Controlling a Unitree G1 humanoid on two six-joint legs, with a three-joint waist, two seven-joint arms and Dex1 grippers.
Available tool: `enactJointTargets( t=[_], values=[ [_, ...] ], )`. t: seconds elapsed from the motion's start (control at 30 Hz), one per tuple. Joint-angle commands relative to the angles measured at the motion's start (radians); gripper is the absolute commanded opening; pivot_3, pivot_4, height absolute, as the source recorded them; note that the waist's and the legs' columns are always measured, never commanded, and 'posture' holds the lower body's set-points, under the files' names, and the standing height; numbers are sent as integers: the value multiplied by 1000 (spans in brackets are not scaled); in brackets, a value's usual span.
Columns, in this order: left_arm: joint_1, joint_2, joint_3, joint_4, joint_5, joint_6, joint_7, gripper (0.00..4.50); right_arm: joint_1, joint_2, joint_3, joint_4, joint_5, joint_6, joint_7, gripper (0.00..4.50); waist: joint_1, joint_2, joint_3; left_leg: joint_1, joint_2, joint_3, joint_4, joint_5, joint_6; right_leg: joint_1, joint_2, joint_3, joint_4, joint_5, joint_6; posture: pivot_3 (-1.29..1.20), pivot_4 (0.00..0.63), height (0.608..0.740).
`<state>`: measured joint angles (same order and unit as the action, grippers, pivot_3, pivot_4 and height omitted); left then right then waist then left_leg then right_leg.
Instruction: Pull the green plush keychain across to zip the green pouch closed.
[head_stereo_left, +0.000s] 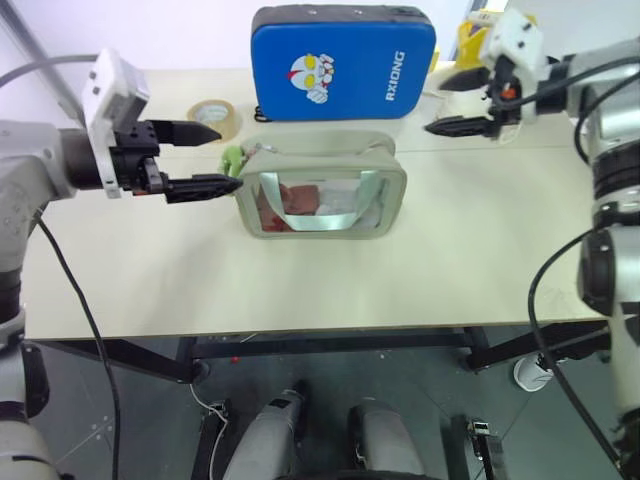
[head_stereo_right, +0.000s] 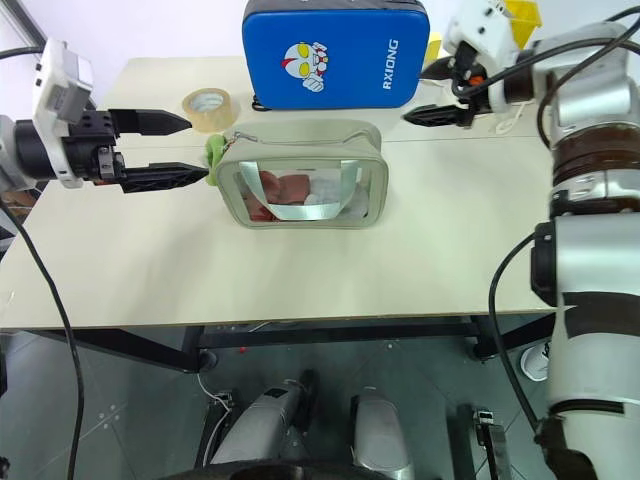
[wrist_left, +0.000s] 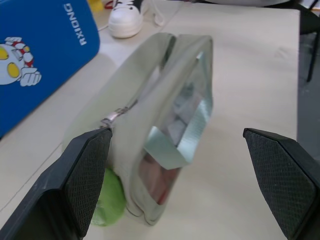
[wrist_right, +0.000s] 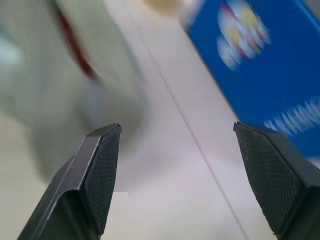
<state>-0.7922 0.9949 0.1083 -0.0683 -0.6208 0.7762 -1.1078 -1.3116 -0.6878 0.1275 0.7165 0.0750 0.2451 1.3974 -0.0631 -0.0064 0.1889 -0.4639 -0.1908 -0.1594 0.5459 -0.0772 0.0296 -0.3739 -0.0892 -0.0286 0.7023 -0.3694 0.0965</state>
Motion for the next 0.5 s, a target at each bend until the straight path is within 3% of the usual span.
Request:
enactJointTargets(
  t=[0.03,0.33,0.43,0.5],
  values=[
    [-23,-1,36,64,38,-56,23,4500,121,39,-7,-281,79,166,-20,3713,0,0,0,0,0,0,0,0,0,0,0,0,0,0,0,0,150,740],
    [-50,-70,18,232,130,-185,63,4500,225,89,53,-392,53,175,-96,3713,20,0,0,0,0,1,1,0,1,0,-1,0,0,0,0,0,150,740],
    [-39,-91,6,278,171,-227,77,4500,227,98,60,-393,59,171,-96,2940,20,0,0,0,0,1,1,0,0,0,-1,0,0,0,0,0,150,740],
    [-35,-111,4,340,208,-268,101,4500,232,103,61,-405,68,178,-96,1937,18,0,0,0,0,1,1,0,0,0,-1,0,0,1,0,0,150,740]
  ],
)
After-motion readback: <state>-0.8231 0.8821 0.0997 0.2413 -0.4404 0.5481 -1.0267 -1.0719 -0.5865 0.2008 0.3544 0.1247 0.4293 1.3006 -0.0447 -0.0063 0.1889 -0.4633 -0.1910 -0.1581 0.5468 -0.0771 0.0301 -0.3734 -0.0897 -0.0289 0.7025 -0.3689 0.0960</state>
